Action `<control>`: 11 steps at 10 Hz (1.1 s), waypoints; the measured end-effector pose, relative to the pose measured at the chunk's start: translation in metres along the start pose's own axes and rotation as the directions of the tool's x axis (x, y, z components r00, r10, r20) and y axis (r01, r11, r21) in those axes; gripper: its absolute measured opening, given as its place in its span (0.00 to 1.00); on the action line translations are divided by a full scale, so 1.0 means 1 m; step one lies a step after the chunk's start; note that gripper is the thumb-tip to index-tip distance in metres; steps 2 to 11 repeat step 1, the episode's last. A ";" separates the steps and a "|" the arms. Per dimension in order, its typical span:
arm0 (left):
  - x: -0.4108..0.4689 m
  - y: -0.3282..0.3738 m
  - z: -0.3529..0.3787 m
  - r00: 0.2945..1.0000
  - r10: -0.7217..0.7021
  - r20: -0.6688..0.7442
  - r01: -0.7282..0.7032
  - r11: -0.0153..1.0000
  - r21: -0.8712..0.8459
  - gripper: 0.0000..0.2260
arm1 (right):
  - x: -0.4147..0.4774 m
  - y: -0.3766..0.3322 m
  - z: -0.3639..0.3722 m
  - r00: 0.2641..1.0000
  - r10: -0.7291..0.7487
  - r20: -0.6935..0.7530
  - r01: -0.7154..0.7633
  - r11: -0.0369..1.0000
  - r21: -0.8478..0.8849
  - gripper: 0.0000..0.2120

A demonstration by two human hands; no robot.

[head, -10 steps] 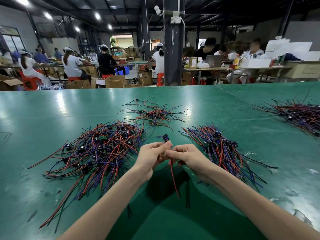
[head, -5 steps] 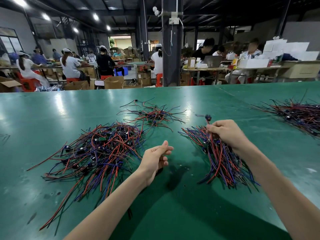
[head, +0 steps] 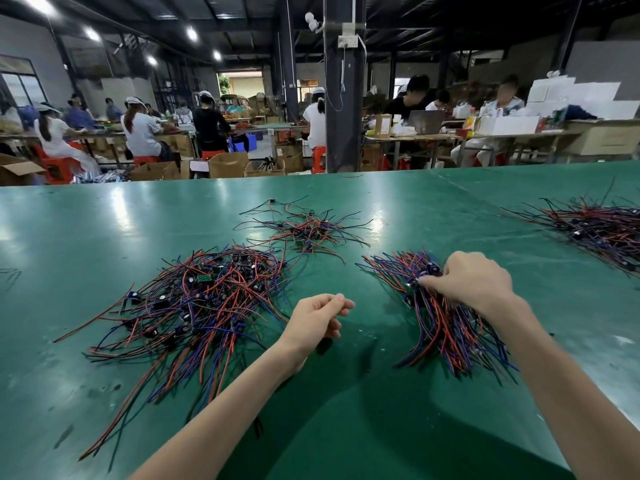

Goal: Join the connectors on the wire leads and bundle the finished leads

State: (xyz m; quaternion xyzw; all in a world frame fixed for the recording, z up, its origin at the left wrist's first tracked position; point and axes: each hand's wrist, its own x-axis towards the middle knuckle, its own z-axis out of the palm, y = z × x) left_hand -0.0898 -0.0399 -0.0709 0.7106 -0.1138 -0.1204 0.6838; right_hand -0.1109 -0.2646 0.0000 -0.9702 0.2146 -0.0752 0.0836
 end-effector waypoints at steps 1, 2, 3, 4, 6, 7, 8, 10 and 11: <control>-0.009 0.037 -0.012 0.970 0.081 0.230 -0.095 0.994 0.052 0.07 | -0.011 -0.009 -0.018 0.953 -0.132 -0.272 0.225 0.911 0.345 0.17; -0.009 0.037 -0.012 0.970 0.081 0.230 -0.095 0.994 0.052 0.07 | -0.011 -0.009 -0.018 0.953 -0.132 -0.272 0.225 0.911 0.345 0.17; -0.009 0.037 -0.012 0.970 0.081 0.230 -0.095 0.994 0.052 0.07 | -0.011 -0.009 -0.018 0.953 -0.132 -0.272 0.225 0.911 0.345 0.17; -0.009 0.037 -0.012 0.970 0.081 0.230 -0.095 0.994 0.052 0.07 | -0.011 -0.009 -0.018 0.953 -0.132 -0.272 0.225 0.911 0.345 0.17; -0.009 0.037 -0.012 0.970 0.081 0.230 -0.095 0.994 0.052 0.07 | -0.011 -0.009 -0.018 0.953 -0.132 -0.272 0.225 0.911 0.345 0.17; -0.009 0.037 -0.012 0.970 0.081 0.230 -0.095 0.994 0.052 0.07 | -0.011 -0.009 -0.018 0.953 -0.132 -0.272 0.225 0.911 0.345 0.17; -0.009 0.037 -0.012 0.970 0.081 0.230 -0.095 0.994 0.052 0.07 | -0.011 -0.009 -0.018 0.953 -0.132 -0.272 0.225 0.911 0.345 0.17; -0.009 0.037 -0.012 0.970 0.081 0.230 -0.095 0.994 0.052 0.07 | -0.011 -0.009 -0.018 0.953 -0.132 -0.272 0.225 0.911 0.345 0.17; -0.009 0.037 -0.012 0.970 0.081 0.230 -0.095 0.994 0.052 0.07 | -0.011 -0.009 -0.018 0.953 -0.132 -0.272 0.225 0.911 0.345 0.17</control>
